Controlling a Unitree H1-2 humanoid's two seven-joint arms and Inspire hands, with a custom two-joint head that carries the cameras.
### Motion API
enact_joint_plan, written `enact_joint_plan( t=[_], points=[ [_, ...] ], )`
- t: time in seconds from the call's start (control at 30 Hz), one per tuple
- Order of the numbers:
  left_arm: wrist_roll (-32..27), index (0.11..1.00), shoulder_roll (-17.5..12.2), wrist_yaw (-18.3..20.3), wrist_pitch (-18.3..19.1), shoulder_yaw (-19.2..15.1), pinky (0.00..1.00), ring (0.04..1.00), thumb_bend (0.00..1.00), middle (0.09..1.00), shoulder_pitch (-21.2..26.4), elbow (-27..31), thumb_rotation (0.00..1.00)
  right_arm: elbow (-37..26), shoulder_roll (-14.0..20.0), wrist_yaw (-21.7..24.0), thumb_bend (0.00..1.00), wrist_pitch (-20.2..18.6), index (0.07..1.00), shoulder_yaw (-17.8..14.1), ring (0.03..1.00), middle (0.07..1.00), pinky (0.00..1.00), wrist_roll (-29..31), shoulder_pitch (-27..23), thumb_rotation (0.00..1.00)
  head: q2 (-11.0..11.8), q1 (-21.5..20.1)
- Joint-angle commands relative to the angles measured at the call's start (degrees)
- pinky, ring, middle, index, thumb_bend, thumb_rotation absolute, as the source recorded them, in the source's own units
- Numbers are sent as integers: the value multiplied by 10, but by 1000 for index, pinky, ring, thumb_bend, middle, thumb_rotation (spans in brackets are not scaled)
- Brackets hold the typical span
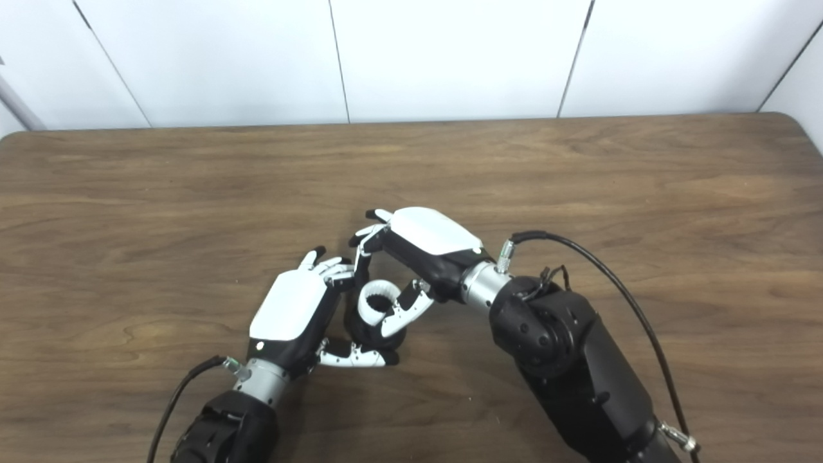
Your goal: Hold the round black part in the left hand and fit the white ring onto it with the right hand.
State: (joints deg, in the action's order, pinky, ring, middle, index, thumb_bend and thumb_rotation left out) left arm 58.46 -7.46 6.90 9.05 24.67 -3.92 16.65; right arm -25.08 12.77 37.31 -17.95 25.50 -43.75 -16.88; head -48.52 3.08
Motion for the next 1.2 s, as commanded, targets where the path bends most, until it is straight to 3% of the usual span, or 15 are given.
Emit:
enact_joint_plan(
  t=[0.0,1.17],
  points=[
    [7,486,-1,15,0,10,994,867,521,764,-2,-7,55,-16,-6,-3,523,3,483,-3,979,840,922,4,-15,136,-1,1],
    [-7,484,5,10,-4,8,1000,872,521,759,-1,-11,50,26,-6,-15,523,7,484,-6,983,846,932,-3,-8,135,-4,2]
  ],
)
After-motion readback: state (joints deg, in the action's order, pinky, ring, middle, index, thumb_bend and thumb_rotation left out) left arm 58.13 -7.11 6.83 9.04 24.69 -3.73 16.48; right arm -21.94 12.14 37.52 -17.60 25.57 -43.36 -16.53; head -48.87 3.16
